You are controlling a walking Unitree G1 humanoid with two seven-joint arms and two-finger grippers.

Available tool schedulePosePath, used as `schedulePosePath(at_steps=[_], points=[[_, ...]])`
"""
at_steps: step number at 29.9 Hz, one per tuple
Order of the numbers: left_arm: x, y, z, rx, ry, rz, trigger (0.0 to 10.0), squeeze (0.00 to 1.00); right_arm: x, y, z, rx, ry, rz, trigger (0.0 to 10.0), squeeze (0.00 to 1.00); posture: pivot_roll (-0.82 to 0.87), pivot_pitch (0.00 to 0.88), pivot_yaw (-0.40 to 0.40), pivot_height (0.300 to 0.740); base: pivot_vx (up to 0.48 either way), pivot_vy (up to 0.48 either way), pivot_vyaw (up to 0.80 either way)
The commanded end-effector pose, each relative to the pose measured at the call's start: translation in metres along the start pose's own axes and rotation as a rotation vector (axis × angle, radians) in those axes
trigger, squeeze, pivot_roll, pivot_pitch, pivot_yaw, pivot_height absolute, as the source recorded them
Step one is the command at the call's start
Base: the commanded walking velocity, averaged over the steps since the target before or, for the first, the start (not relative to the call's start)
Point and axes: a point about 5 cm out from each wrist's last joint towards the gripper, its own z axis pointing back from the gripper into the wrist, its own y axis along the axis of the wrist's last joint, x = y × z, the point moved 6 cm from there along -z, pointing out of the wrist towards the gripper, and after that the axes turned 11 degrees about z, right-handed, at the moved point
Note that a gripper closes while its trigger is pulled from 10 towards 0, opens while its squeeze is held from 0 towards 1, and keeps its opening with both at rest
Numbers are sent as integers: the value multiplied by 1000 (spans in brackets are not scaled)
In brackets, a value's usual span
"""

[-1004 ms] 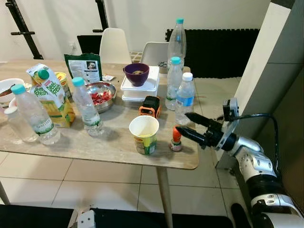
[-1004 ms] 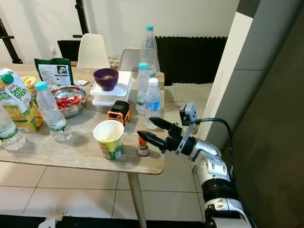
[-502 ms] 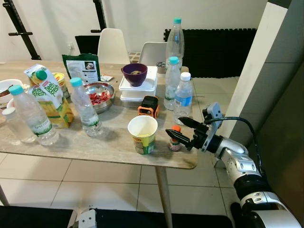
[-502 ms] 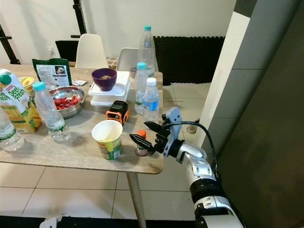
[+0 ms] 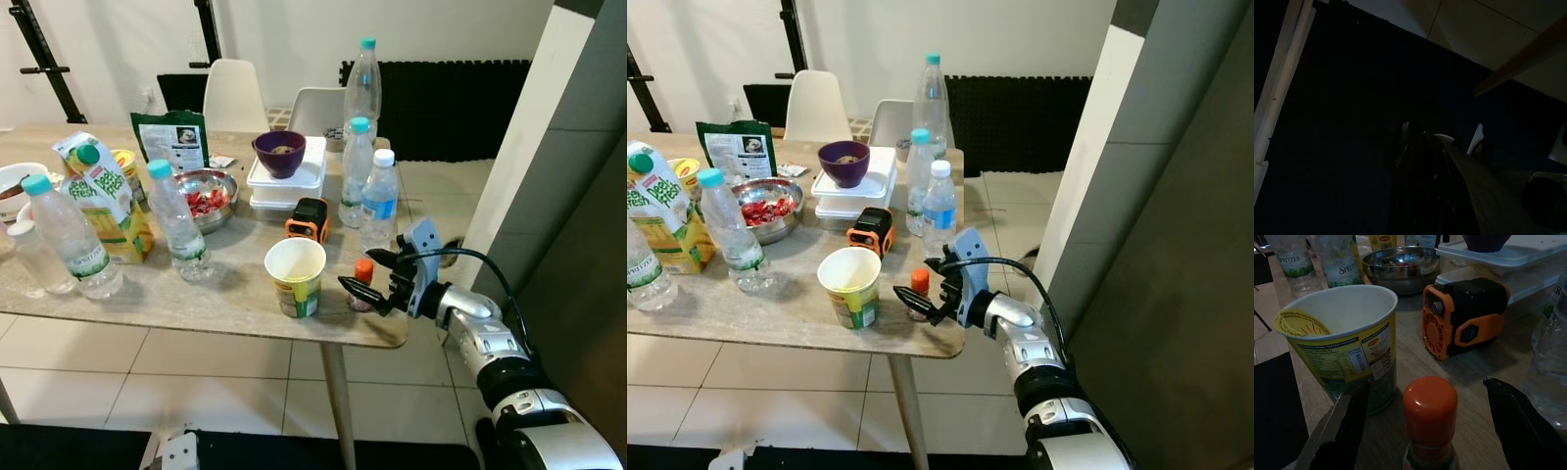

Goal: Restocking fridge

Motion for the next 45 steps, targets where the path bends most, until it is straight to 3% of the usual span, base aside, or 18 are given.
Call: schedulePosePath(at_steps=[1,9,26,30,31,32,33,35,36,38,39,41,42,45], points=[[0,-7,1,-17,-1,1,10000,0,3,4,-2,13,-16,3,0,0,24,0,0,740,0,0,0],[0,-7,1,-19,0,1,10000,0,10,5,3,38,-39,-15,0,0,24,0,0,740,0,0,0],[2,-8,0,-20,-3,2,10000,0,3,-4,4,18,-16,-29,0,0,20,0,-2,740,0,0,0],[1,-8,1,-22,-2,2,10000,0,2,13,9,129,37,-94,0,0,21,0,-4,740,0,0,0],[1,-9,1,-24,-4,5,10000,0,-2,33,20,253,135,-170,4431,0,21,0,-6,740,0,0,0],[1,-9,1,-24,-4,5,10000,0,-2,33,20,253,135,-170,4431,0,21,0,-6,740,0,0,0],[1,-9,1,-25,-5,6,10000,0,-2,42,29,307,185,-200,10000,0,21,0,-6,740,0,0,0],[2,-9,1,-28,-7,5,10000,0,-4,53,45,371,260,-222,10000,0,21,0,-6,740,0,0,0],[2,-9,1,-28,-7,5,10000,0,-4,53,45,371,260,-222,10000,0,21,0,-6,740,0,0,0],[3,-10,1,-31,-14,6,10000,0,1,56,69,395,317,-248,10000,0,21,0,-8,740,0,0,0],[3,-10,1,-31,-14,6,10000,0,1,56,69,395,317,-248,10000,0,21,0,-8,740,0,0,0],[3,-10,1,-32,-18,8,10000,0,7,41,88,316,320,-231,10000,0,24,0,-10,740,0,0,0],[3,-10,1,-32,-18,8,10000,0,7,41,88,316,320,-231,10000,0,24,0,-10,740,0,0,0],[2,-9,1,-31,-19,8,10000,0,22,11,123,149,255,-220,10000,0,23,0,-8,740,0,0,0]])
